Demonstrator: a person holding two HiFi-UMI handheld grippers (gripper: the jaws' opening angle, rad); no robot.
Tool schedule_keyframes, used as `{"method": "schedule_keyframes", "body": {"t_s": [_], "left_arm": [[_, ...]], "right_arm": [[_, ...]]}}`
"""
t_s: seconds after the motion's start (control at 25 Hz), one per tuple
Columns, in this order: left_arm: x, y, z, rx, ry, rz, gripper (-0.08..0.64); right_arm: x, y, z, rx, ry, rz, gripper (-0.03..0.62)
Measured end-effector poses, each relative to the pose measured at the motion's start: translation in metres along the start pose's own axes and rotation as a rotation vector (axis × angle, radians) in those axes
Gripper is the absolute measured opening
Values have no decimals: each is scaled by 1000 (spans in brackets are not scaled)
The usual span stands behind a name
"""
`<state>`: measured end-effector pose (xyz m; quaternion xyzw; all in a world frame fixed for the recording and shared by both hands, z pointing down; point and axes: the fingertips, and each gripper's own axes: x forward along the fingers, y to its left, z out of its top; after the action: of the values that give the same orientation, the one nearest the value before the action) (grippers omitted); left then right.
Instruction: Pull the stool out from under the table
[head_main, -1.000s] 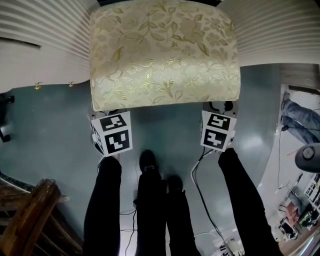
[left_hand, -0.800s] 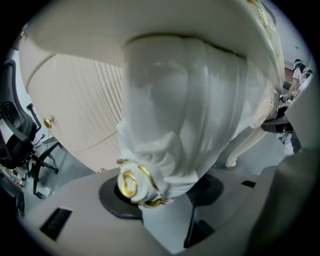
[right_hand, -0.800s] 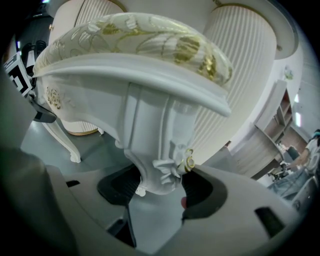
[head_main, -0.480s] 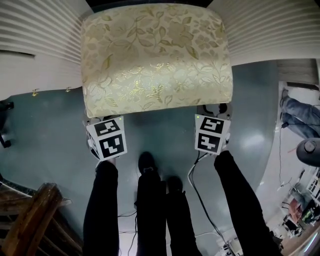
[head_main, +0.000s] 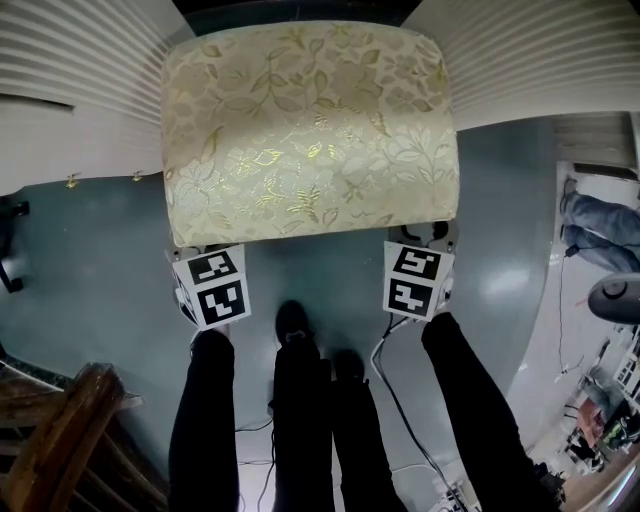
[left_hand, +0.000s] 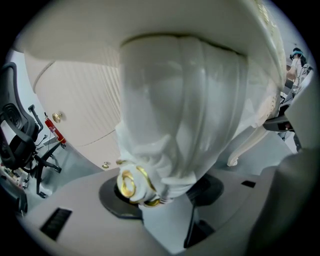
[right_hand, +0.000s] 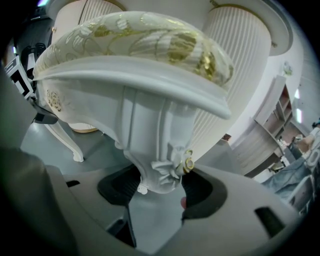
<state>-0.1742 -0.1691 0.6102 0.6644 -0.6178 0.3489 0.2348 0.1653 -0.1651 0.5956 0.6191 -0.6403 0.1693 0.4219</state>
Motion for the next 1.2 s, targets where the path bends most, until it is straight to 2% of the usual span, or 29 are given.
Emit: {"method": "schedule_keyframes", "body": {"t_s": [1.2], "left_arm": [[-9, -2, -6, -10, 53, 13, 252]], "right_arm": [[-7, -2, -4, -16, 87, 40, 268]]}}
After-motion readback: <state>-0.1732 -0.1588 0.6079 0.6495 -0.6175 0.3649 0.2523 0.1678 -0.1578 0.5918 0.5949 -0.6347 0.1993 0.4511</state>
